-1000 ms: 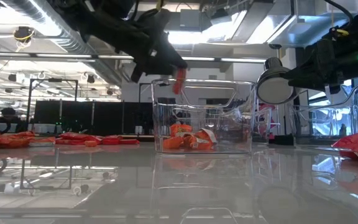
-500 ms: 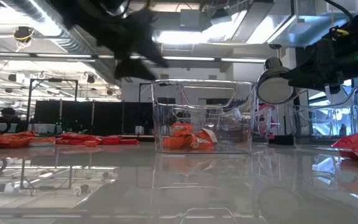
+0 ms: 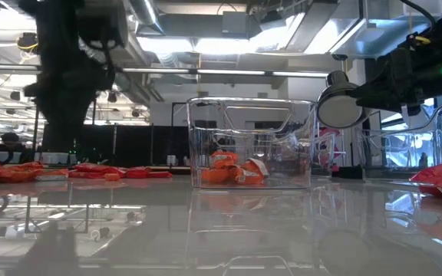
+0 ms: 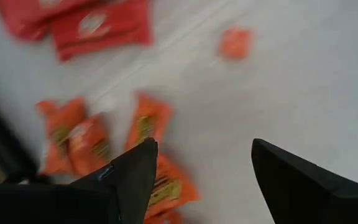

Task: Sort candy
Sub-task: Put the orange chocolate into the bottom left transparent bin

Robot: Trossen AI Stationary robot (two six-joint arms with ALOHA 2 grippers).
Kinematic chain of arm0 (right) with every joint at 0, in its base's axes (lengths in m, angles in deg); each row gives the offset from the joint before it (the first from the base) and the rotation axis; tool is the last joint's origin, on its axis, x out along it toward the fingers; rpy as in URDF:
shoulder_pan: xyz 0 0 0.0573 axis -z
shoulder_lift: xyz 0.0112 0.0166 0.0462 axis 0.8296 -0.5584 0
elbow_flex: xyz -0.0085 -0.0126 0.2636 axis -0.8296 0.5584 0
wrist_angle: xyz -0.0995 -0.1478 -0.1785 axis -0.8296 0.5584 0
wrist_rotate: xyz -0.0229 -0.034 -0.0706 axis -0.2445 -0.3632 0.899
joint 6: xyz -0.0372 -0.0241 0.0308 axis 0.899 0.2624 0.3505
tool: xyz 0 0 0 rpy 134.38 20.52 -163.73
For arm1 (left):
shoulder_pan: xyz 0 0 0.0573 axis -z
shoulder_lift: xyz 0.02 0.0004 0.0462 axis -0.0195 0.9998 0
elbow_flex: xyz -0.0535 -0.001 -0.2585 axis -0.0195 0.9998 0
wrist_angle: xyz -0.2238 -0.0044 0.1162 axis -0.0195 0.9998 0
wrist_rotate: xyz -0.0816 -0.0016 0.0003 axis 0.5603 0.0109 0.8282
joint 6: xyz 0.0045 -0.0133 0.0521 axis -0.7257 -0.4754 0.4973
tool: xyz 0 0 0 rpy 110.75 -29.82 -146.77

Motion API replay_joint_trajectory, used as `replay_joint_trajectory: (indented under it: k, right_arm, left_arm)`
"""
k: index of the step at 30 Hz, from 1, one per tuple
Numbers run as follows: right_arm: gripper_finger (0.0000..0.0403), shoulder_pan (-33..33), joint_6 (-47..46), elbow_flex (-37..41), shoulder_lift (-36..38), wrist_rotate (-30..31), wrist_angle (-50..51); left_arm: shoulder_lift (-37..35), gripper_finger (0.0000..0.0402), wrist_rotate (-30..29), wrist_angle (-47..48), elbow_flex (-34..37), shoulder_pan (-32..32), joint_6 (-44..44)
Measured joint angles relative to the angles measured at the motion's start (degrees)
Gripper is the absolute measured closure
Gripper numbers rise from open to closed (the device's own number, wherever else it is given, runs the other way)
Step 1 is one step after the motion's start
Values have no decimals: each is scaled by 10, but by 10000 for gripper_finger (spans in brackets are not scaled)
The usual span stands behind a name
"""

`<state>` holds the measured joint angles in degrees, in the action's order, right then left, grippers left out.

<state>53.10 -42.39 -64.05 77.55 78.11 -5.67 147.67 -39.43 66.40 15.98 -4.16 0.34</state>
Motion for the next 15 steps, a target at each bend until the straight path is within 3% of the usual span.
replay_joint_trajectory:
  k: [8, 15]
  right_arm:
    - [173, 0, -1, 0, 0, 1, -2]
    - [173, 0, -2, 0, 0, 1, -2]
  left_arm:
    - [31, 151, -5, -3, 46, -50, 39]
    - [36, 151, -7, -66, 79, -85, 79]
